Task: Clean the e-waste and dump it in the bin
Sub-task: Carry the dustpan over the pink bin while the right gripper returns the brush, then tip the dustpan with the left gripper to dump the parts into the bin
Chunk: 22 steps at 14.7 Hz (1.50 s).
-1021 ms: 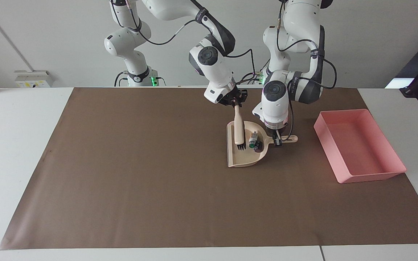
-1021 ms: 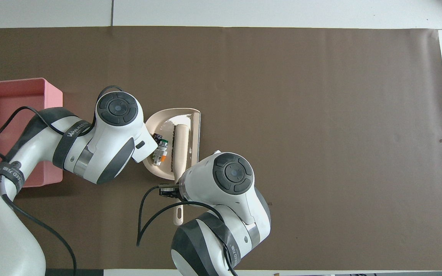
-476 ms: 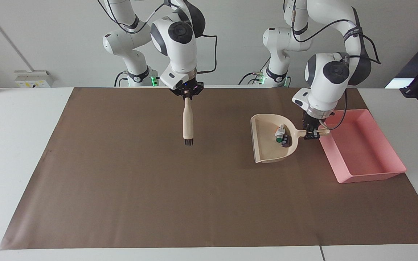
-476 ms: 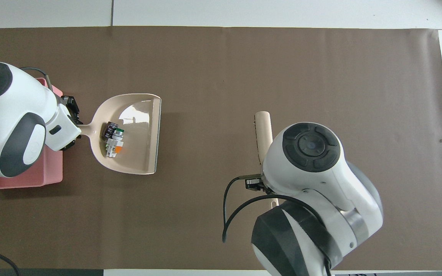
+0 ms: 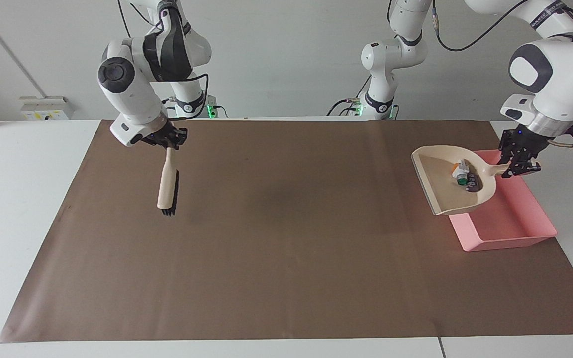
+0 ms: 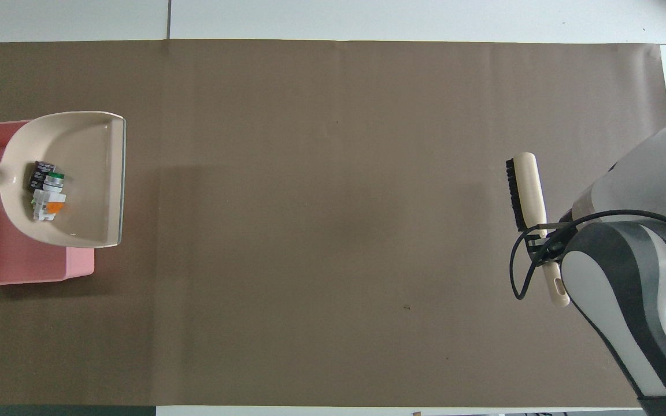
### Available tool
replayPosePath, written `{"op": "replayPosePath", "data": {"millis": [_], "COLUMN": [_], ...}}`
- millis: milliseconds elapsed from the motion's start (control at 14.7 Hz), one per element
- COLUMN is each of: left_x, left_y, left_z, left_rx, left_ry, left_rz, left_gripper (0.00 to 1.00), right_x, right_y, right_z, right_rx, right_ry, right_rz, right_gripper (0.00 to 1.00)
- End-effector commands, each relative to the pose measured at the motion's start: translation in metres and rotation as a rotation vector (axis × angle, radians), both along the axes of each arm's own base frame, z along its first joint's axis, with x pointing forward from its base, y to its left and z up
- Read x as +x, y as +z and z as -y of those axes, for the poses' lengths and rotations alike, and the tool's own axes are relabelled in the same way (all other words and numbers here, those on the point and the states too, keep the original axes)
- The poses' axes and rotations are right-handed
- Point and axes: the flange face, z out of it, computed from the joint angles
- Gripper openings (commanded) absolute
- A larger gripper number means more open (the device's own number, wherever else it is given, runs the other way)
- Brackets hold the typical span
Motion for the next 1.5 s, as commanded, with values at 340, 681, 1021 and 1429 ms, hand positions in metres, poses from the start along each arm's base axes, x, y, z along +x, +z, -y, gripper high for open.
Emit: {"op": "replayPosePath", "data": {"millis": [340,681,1021,1429], "left_x": [0.006,0.0,0.003,-0.005], "left_y": [0.002,-0.01,-0.006,0.057], "left_z": [-0.091,-0.093,-0.07,-0.021], "left_rx": [0.282,0.459,0.695,0.824], "left_ry": [-0.024,-0.018,0.01,0.04], "left_rz": [0.044,-0.009,-0.026,-0.057], "left_gripper": [0.02,0.0,0.0,0.0], "right_x": [-0.029,-0.035,-0.032,-0.036], "right_y": [-0.073,-0.095,-0.096,-0.101], "right_z": [0.122,0.129,0.113,0.111], "right_rx": [0.009,0.0,-0.003,-0.014], "right_ry": [0.064,0.069,0.082,0.025], "right_rz": [0.115,0.148,0.15,0.146], "right_gripper": [0.0,0.0,0.0,0.0]}}
